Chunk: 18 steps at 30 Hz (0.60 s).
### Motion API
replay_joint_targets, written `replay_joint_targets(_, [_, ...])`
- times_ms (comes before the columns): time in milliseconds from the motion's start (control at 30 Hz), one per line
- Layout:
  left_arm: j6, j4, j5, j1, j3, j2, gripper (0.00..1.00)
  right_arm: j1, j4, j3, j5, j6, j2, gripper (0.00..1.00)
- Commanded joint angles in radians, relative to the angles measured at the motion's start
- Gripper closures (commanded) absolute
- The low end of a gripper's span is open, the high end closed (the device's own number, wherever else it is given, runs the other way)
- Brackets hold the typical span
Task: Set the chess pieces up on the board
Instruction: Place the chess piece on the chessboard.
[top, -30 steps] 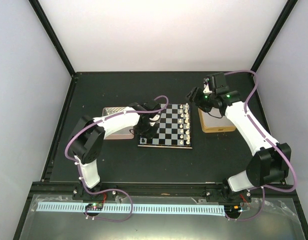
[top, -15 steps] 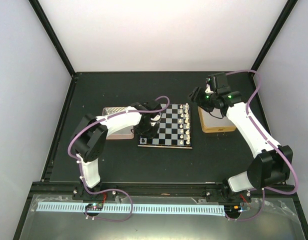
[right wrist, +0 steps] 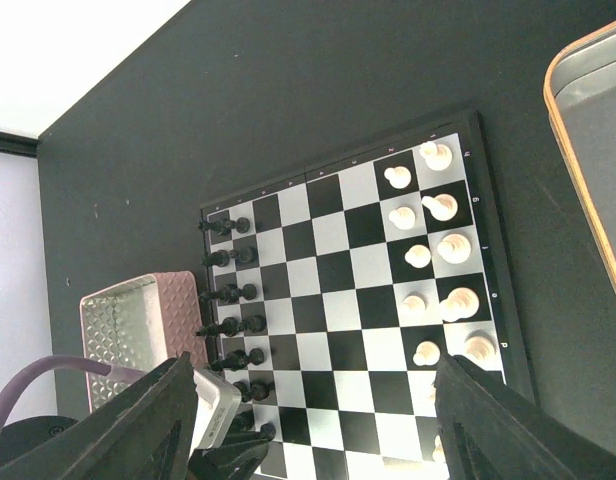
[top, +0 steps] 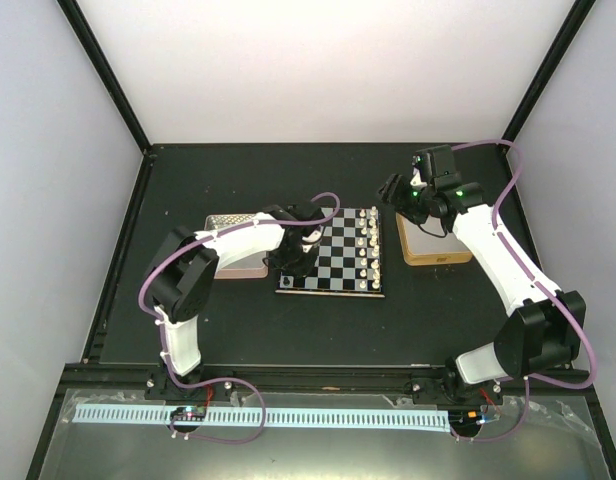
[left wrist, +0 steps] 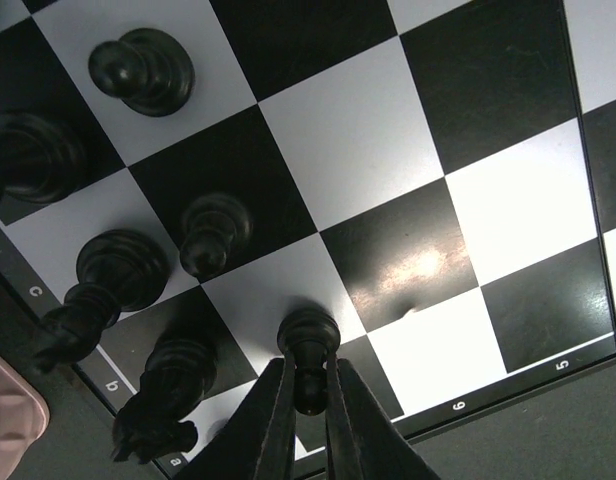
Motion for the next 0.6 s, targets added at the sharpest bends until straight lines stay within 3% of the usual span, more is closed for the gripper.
replay_joint_targets(0, [0.008,-0.012,-0.003,0.006,0.051,0.021,0.90,-0.005,-0.012,0.009,0.007,0.000,-0.005,0.34])
replay_joint_targets(200, [0.003,-0.014,-0.009,0.006,0.053,0.014,0.83,-0.005,-0.010,0.008,0.000,-0.004,-0.001,0.34])
replay_joint_targets(567, [-0.006,-0.011,-0.024,0.009,0.052,0.003,0.87,-0.005,-0.004,-0.002,-0.003,-0.002,-0.005,0.34])
